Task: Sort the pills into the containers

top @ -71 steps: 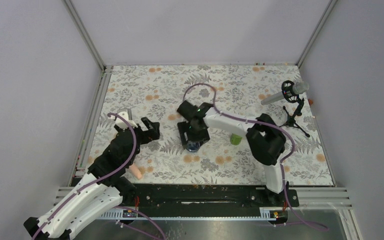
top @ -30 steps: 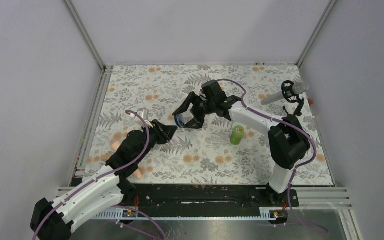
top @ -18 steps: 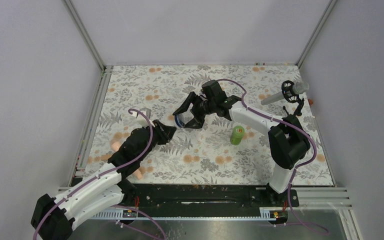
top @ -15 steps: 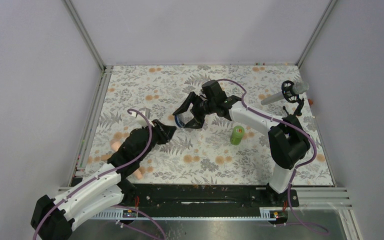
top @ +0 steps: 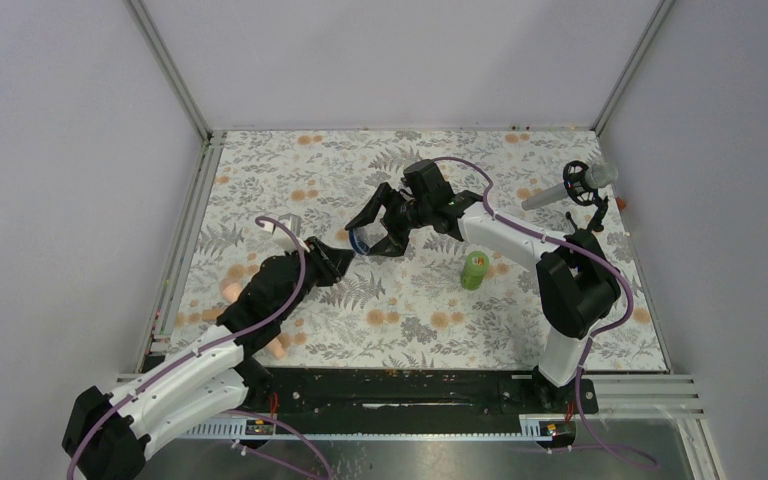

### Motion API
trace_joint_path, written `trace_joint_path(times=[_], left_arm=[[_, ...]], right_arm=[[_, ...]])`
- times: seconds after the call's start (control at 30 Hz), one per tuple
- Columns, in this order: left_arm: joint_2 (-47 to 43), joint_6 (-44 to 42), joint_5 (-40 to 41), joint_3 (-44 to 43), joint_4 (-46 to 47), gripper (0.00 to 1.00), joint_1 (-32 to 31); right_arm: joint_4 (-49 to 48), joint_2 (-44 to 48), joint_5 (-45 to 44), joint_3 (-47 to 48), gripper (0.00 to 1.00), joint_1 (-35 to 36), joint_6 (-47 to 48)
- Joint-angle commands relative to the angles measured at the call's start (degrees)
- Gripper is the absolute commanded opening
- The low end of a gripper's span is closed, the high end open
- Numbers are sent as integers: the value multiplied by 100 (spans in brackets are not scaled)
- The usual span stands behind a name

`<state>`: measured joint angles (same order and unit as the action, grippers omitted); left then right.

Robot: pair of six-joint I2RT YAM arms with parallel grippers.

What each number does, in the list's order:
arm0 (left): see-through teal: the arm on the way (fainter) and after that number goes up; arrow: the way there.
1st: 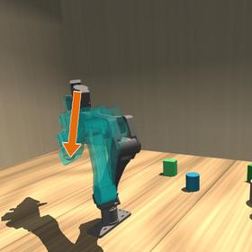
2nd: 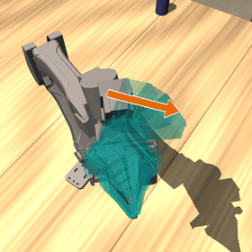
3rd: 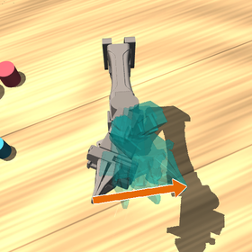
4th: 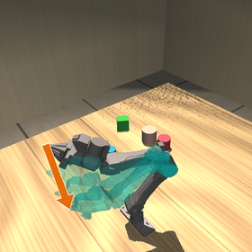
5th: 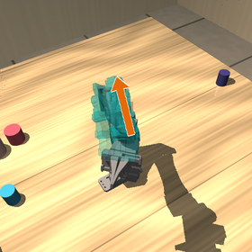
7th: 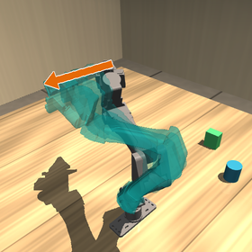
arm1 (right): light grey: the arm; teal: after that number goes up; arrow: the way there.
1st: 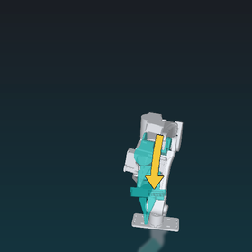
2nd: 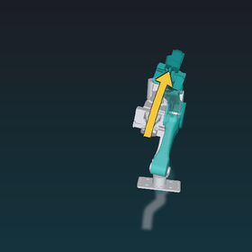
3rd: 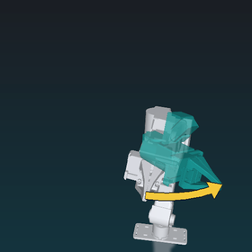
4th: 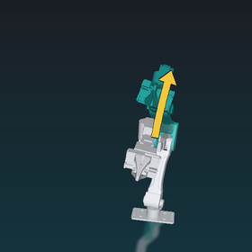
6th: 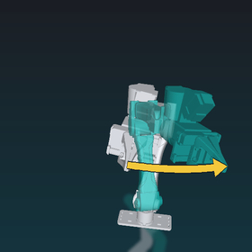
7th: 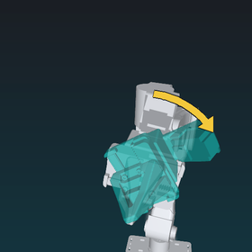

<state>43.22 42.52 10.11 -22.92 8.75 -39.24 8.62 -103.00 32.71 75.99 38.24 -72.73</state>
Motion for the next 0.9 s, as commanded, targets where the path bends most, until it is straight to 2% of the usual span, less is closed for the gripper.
trace_joint_path(times=[0.0, 0.7, 0.87], left_arm=[[67, -34, -8, -262, 449, 30, 33], [406, -25, -90, -431, 581, 31, 92], [627, -17, -77, -424, 671, 36, 94]], right_arm=[[-30, 293, 199, 84, 50, -37, 145], [-65, 283, 244, 118, 50, -39, 146], [-14, 310, 249, 115, 50, -30, 112]])
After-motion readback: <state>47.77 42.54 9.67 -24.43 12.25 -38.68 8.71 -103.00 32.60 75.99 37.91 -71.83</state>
